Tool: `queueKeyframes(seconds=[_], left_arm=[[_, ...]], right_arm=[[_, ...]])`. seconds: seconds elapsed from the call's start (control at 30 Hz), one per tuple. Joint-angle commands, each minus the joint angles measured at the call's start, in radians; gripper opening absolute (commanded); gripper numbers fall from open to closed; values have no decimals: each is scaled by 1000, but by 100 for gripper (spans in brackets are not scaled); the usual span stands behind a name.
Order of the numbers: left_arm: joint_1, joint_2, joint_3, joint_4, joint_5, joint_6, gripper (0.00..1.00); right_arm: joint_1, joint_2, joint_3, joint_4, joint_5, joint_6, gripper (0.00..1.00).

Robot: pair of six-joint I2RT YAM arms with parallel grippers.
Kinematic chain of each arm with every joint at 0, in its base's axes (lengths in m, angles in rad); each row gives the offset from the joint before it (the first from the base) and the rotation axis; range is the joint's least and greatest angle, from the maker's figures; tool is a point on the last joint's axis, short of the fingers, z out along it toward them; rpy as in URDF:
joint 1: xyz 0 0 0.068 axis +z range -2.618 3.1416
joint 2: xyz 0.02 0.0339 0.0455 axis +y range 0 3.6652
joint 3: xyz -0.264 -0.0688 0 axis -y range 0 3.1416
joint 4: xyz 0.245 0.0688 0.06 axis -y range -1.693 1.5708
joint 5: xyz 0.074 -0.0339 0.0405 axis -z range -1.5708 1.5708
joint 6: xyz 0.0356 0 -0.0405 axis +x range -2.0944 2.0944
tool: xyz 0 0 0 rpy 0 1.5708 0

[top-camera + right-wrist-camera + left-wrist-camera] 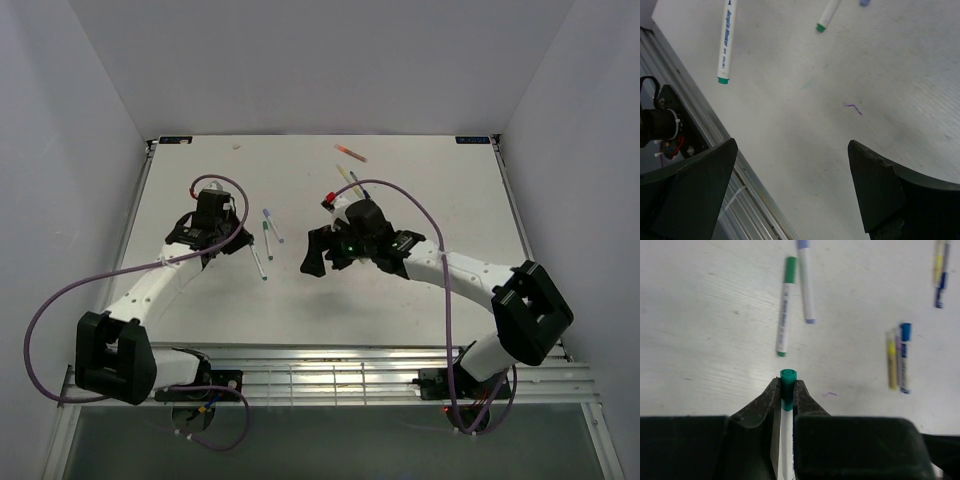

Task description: Open the pen caps

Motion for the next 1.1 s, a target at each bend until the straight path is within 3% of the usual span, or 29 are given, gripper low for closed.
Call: queueKeyframes(seconds=[0.0, 0.13, 0.43, 0.63, 0.73, 0.83, 0.93, 0.97, 1.07], left_arm=[[-8, -71, -57, 128, 211, -12, 0], [-10, -87, -82, 141, 241, -55, 0], [-16, -140, -133, 159, 241, -123, 0], [-23, -164, -143, 159, 243, -144, 0], [-25, -170, -149, 159, 244, -149, 0], [-30, -171, -151, 159, 241, -154, 0], [-33, -170, -150, 159, 232, -151, 0], [-31, -168, -146, 157, 228, -146, 0], [-31, -142, -113, 125, 185, -131, 0]], right_arm=[[65, 71, 38, 185, -107, 78, 97], [117, 136, 72, 276, -95, 118, 100], [142, 245, 151, 356, -92, 178, 88], [142, 306, 193, 360, -61, 189, 75], [142, 329, 213, 350, -59, 187, 66], [142, 342, 214, 354, -55, 192, 48], [142, 360, 233, 328, -49, 193, 14], [145, 362, 239, 318, -46, 192, 8], [158, 360, 236, 284, -4, 172, 8]])
